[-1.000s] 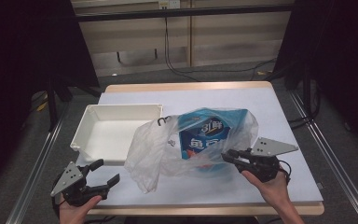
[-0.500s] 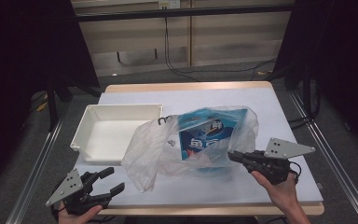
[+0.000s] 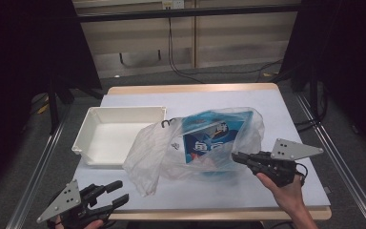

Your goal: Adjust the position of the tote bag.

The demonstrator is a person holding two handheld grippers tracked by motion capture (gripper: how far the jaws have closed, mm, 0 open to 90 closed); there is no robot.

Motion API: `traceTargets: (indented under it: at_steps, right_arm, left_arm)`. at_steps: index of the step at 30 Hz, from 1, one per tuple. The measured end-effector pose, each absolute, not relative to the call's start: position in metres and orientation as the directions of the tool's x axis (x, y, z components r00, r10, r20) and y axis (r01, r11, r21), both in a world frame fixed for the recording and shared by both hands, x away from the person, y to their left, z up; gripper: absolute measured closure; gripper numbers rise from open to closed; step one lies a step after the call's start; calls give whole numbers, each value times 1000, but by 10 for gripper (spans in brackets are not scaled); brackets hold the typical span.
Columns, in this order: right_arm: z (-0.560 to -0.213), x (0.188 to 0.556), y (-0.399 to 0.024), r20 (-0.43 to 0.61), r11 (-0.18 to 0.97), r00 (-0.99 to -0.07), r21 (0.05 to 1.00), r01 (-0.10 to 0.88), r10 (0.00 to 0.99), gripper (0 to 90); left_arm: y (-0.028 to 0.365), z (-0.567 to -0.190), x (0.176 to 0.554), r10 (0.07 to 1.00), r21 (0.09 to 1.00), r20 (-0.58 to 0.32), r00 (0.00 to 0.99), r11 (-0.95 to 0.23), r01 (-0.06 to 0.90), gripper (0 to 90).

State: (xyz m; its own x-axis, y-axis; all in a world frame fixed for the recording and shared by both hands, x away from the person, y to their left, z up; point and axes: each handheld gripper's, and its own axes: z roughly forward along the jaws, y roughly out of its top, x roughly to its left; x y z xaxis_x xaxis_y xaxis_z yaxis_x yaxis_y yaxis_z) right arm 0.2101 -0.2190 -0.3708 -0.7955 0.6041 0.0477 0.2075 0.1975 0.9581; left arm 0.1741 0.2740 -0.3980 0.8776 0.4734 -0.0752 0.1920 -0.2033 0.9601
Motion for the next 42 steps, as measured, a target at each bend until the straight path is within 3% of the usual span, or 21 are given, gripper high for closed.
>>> traceTargets:
  at_steps: [6,10,28,31,32,36,42]
  right_arm:
    - [-370,211,-219,50,195,-797,959,206,602,900]
    - [-371,212,-218,51,194,-799,959,207,599,900]
    - [-369,212,-220,53,190,-799,960,206,599,900]
    - [-369,212,-222,47,191,-797,961,201,602,900]
    - [-369,212,-222,47,191,-797,961,201,602,900]
    - [-369,212,-225,46,189,-799,962,197,599,900]
    - [-364,210,-229,45,175,-797,967,186,602,900]
  left_arm:
    - [256,-392,173,406,959,-41,913,-241,151,557]
    - [246,-389,180,364,959,-37,931,-248,135,648]
    - [205,-403,211,310,920,4,951,-374,118,558]
    - [201,-411,213,310,912,-18,951,-385,143,698]
    - [201,-412,213,309,911,-19,951,-387,144,698]
    - [203,-410,214,306,921,-43,951,-356,156,893]
    - [207,-400,213,309,934,-65,949,-315,167,900]
